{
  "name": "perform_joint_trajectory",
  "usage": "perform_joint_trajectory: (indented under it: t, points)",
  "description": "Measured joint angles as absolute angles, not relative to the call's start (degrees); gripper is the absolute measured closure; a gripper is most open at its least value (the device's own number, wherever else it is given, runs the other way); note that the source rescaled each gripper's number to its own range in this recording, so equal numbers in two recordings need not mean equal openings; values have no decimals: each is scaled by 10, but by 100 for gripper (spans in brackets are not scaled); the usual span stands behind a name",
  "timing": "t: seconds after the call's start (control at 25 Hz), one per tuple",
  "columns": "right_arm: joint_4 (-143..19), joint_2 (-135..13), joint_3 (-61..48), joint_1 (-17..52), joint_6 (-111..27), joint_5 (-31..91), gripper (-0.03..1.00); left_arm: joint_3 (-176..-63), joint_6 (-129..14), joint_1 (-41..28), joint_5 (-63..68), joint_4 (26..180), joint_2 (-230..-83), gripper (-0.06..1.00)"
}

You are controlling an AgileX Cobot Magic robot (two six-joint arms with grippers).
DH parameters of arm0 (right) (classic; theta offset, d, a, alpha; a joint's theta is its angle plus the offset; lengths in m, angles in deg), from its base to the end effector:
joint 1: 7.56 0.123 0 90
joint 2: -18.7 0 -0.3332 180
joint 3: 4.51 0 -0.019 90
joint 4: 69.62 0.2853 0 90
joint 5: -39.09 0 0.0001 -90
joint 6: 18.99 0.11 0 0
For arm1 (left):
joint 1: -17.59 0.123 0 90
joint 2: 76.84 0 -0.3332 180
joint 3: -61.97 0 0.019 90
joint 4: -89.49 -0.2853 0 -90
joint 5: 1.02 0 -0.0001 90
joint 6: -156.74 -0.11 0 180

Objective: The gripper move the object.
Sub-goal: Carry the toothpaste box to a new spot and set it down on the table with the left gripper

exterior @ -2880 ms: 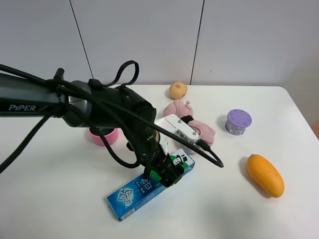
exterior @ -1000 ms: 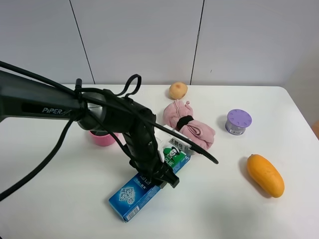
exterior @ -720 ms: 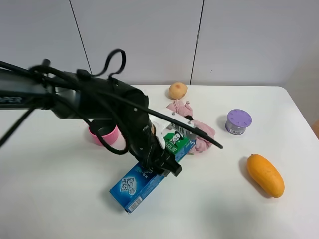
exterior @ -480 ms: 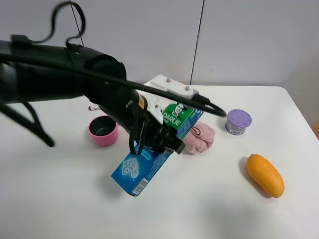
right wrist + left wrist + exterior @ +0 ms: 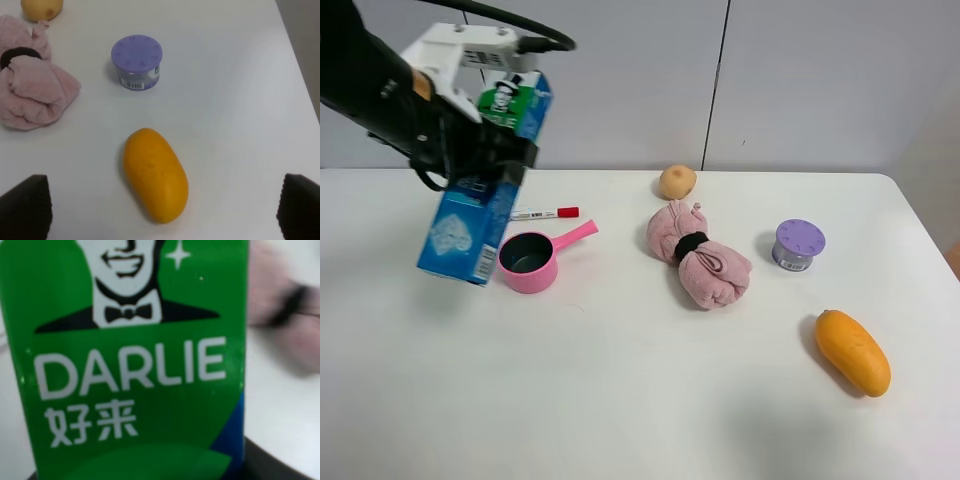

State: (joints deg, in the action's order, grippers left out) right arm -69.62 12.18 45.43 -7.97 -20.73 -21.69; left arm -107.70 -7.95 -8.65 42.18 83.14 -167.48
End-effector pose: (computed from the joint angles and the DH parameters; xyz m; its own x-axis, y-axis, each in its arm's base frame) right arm -0.0060 0.0000 0.2839 -0.4577 -0.0271 -0.8887 -0.0067 0.9996 -0.0270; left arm 0.3193 -0.1481 0.3318 -0.7873 0.1822 -0.5890 0.2596 0.9645 -0.0487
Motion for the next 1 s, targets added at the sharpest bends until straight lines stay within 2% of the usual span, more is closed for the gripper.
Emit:
perform_joint_trajectory:
  t: [0.2, 0.44, 0.6, 1.0]
  points:
    - [-696, 122, 454, -80, -207, -217, -3, -1077, -71, 48, 444, 802, -1673, 94]
    - [-696, 122, 454, -80, -207, -217, -3, -1077, -120, 145, 423, 802, -1708, 94]
    - [-696, 122, 454, -80, -207, -217, -3, -1077, -151, 164, 392, 802, -1757, 94]
    - [-696, 122, 454, -80, -207, -217, -3, -1077, -173, 159, 312, 815, -1888, 94]
